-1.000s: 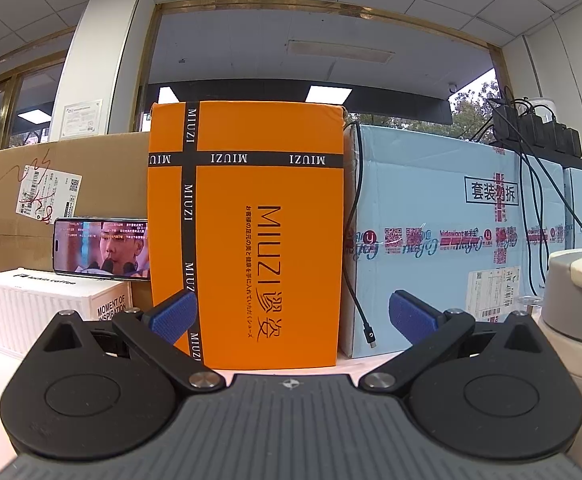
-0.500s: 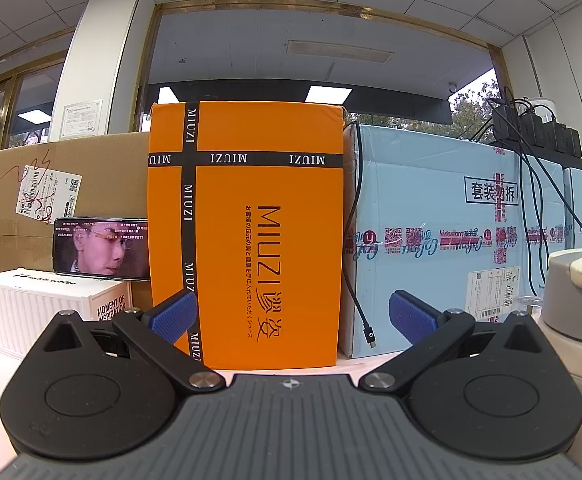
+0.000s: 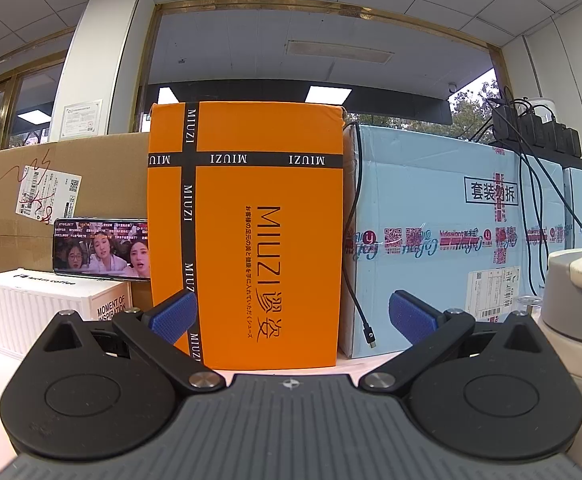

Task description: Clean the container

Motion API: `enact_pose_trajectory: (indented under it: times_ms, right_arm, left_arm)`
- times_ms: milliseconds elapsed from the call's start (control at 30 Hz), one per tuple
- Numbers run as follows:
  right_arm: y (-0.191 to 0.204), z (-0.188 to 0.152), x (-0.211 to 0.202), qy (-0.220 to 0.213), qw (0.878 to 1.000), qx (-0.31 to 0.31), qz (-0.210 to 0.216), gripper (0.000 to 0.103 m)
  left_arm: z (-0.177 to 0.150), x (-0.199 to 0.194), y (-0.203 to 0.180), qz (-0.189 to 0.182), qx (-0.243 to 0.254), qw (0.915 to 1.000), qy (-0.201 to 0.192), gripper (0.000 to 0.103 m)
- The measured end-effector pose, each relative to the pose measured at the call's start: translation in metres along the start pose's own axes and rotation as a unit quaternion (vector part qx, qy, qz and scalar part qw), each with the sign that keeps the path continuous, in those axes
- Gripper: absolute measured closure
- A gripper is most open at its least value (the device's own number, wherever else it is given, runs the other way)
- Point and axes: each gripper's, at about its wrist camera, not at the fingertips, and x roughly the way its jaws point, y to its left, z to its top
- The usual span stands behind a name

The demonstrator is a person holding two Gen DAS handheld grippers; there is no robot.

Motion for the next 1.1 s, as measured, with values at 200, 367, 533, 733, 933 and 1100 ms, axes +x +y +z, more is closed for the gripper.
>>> enact_pose_trajectory:
  times_ms: [200, 367, 533, 733, 933, 1100]
  right_arm:
    - [0.0003, 0.0000, -0.0002, 0.000, 1.000, 0.000, 0.000, 0.000]
    - [0.0004, 0.0000, 0.0000, 0.000, 1.000, 0.000, 0.000, 0.000]
    - [0.0002, -0.0002, 0.0001, 0.000, 1.000, 0.000, 0.000, 0.000]
    - [0.0003, -0.0001, 0.0002, 0.000, 1.000, 0.000, 0.000, 0.000]
    - [0.0004, -0.0002, 0.0000, 0.000, 1.000, 0.000, -0.001, 0.000]
    - [0.0002, -0.0002, 0.0002, 0.000, 1.000, 0.000, 0.000, 0.000]
  left_arm:
    - [-0.0001, 0.0000, -0.0003, 0.000, 0.000, 1.0000, 0.000, 0.000]
    - [0.0002, -0.0002, -0.0006, 0.000, 0.001, 1.0000, 0.000, 0.000]
    - [0.0005, 0.0003, -0.0010, 0.000, 0.001, 1.0000, -0.001, 0.000]
    - [0.0009, 0.0004, -0.0014, 0.000, 0.001, 1.0000, -0.001, 0.000]
    - [0.0006, 0.0000, -0.0016, 0.000, 0.001, 1.0000, -0.001, 0.000]
    - [0.0007, 0.0000, -0.0020, 0.000, 0.001, 1.0000, -0.002, 0.000]
